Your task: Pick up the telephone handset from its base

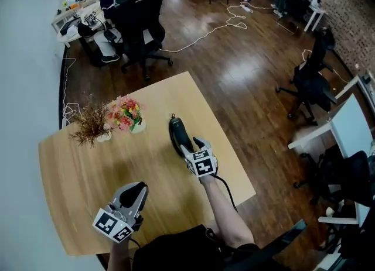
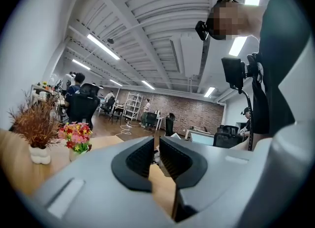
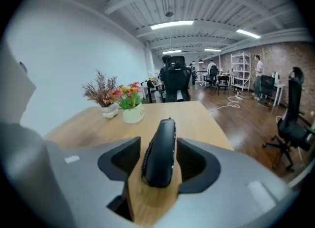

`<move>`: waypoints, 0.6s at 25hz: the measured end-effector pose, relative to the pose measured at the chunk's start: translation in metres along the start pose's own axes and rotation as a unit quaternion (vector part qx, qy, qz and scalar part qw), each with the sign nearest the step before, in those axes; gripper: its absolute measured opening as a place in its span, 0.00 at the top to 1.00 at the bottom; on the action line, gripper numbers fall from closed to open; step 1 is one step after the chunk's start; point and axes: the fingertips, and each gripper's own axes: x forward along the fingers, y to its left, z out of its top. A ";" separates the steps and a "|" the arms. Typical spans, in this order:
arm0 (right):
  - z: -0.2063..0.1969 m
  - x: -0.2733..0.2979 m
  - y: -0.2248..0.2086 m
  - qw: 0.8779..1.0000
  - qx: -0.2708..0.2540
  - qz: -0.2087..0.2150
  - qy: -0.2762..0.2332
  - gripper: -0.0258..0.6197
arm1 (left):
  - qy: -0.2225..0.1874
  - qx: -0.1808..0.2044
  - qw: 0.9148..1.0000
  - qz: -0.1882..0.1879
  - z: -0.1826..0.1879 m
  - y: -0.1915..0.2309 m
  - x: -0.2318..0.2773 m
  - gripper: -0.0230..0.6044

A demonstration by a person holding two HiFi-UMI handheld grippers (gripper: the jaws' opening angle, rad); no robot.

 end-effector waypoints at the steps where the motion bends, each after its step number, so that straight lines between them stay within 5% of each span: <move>1: 0.003 0.009 -0.005 1.000 -0.006 -0.008 0.007 0.60 | -0.003 -0.001 1.000 0.001 0.002 -0.002 -0.001 0.93; 8: 0.001 0.078 -0.014 0.994 -0.044 -0.031 0.093 0.48 | -0.027 0.008 0.999 0.031 0.016 0.001 -0.021 0.93; 15: -0.013 0.099 -0.016 0.985 -0.070 -0.055 0.147 0.52 | -0.045 -0.008 0.996 0.080 0.019 0.022 -0.052 0.93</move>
